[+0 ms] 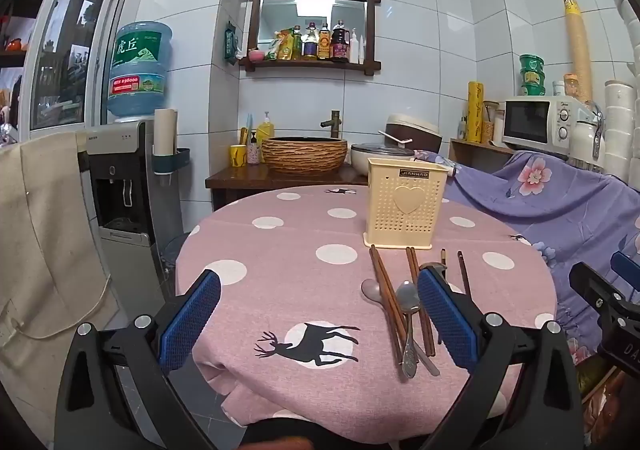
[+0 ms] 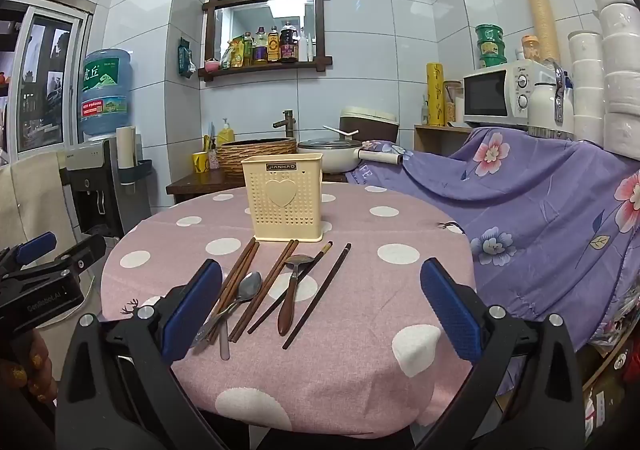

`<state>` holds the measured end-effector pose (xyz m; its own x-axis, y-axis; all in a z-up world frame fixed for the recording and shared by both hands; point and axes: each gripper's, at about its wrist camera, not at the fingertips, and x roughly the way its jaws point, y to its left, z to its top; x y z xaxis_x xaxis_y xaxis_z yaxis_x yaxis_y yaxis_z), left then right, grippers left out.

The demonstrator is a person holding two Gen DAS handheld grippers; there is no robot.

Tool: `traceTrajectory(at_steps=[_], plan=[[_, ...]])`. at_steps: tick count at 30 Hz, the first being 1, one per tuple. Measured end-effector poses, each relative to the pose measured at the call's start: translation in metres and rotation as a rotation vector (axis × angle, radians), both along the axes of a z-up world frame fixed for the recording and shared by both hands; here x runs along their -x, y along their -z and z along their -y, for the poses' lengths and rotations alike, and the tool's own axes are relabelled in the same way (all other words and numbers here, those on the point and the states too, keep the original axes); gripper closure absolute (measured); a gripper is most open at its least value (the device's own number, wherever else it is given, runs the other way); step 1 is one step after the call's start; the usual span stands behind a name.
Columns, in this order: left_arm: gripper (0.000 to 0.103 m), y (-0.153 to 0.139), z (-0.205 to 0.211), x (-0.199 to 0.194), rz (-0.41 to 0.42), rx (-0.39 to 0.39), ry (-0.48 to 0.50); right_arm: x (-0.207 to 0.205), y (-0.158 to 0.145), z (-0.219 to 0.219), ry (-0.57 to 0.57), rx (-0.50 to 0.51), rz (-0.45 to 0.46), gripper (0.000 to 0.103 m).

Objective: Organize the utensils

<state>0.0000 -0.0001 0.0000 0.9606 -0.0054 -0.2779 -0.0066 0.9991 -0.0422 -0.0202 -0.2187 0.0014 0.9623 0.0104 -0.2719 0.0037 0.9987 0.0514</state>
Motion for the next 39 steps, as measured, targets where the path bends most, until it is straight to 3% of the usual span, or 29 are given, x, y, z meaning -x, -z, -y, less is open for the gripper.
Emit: traceTrajectory(at_steps=[39], plan=[[0.006,0.0051,0.0046,-0.0002,-0.023,-0.019,0.012,-0.0002,0.0005,-0.0003,0.001,-0.003,0.003,0.005]])
